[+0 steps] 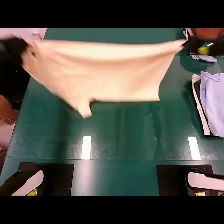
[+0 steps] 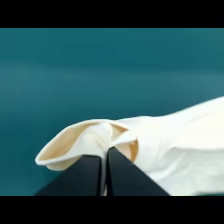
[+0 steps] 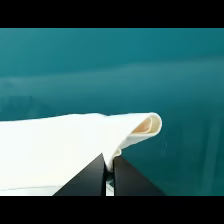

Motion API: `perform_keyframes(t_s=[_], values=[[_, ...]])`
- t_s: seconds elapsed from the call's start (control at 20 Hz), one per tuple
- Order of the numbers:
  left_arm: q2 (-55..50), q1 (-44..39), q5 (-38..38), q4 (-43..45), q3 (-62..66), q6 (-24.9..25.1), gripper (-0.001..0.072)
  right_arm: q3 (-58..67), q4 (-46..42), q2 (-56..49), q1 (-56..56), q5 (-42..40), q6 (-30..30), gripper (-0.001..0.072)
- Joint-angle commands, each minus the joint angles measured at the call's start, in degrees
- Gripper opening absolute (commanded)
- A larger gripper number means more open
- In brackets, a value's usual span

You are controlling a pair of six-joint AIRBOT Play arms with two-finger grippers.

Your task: Fold the shirts.

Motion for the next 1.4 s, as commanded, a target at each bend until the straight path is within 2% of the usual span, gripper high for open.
perform_keyframes(t_s=[0.0, 0.25, 0.5, 0.65, 0.75, 0.9, 1.0, 1.1, 1.2, 1.35], values=[[10.1, 0.0, -0.1, 1.2, 11.0, 0.0, 0.0025, 0.0, -0.1, 15.0, -2.8, 3.1, -1.5, 0.0018], [17.9, 0.0, -0.9, 0.9, 18.8, -0.5, 0.0025, 0.0, -0.1, 27.4, -7.8, 8.5, -1.3, 0.0017], [17.7, 0.0, -5.6, 0.5, 21.8, -2.1, 0.0024, 0.0, -0.1, 33.0, -14.2, 11.4, 0.3, 0.0017], [13.4, 0.0, -14.5, -0.7, 21.6, -4.6, 0.0024, 0.0, 0.0, 30.6, -15.9, 15.2, 2.7, 0.0017], [9.1, 0.0, -20.8, -3.2, 18.4, -5.0, 0.0025, 0.0, -0.1, 25.8, -15.3, 20.8, 4.2, 0.0017], [3.0, -0.6, -23.0, -3.0, 5.8, -4.9, 0.0025, -4.4, -4.5, 16.7, -10.1, 24.1, 7.5, 0.0017], [-1.3, -2.7, -21.8, -1.7, -4.9, -4.5, 0.0025, -9.4, -12.5, 10.1, -4.7, 23.8, 9.8, 0.0017], [-6.8, -5.5, -15.7, 0.0, -14.7, -3.3, 0.0025, -13.3, -17.9, 3.0, -0.6, 20.9, 10.3, 0.0017], [-13.4, -6.7, -6.3, 1.0, -19.8, -1.5, 0.0025, -14.0, -17.0, -4.1, 1.3, 16.5, 10.3, 0.0017], [-21.5, -5.9, 2.5, 1.1, -17.1, -1.8, 0.0026, -7.8, -13.4, -12.3, 2.2, 13.2, 10.3, 0.0018]])
